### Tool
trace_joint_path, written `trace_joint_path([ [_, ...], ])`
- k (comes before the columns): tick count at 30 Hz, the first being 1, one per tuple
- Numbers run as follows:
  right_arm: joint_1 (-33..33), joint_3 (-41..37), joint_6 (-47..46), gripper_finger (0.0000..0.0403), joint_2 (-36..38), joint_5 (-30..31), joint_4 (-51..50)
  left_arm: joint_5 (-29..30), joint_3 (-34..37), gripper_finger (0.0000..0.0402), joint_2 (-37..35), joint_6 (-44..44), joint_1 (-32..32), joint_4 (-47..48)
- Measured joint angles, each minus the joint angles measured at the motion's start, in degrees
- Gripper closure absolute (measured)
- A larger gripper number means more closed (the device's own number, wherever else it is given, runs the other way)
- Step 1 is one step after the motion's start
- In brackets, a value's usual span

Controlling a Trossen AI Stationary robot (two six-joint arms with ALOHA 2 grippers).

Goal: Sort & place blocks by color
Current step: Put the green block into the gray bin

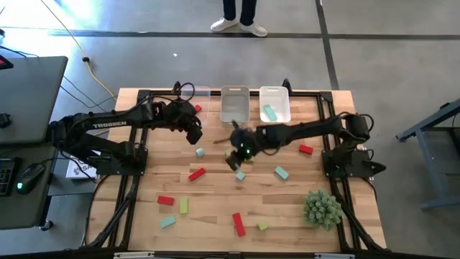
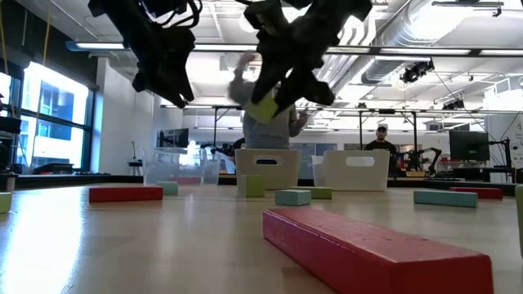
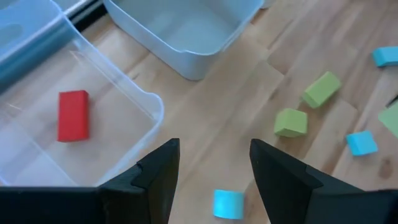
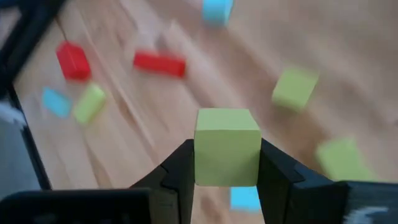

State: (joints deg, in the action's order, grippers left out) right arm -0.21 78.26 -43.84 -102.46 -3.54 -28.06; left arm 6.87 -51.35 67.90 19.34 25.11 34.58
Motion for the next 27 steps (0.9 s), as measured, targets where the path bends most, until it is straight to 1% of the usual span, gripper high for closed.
trace_joint_path([
  [8,-6.94,0.00,6.48,0.0298,0.66,-0.22,7.94,-0.15,0.00,0.0216,0.02,-1.29,2.54,-0.11],
  [15,-13.30,0.00,15.59,0.0298,0.64,-1.27,13.99,-0.13,0.00,0.0216,0.00,-0.53,4.35,-0.36],
  [22,-20.09,4.30,28.05,0.0298,0.57,-2.09,14.09,-0.13,0.00,0.0216,0.02,2.01,5.97,-0.34],
  [27,-24.59,8.07,34.47,0.0298,0.57,-2.08,13.87,-0.13,0.00,0.0216,0.02,5.07,6.40,-0.31],
])
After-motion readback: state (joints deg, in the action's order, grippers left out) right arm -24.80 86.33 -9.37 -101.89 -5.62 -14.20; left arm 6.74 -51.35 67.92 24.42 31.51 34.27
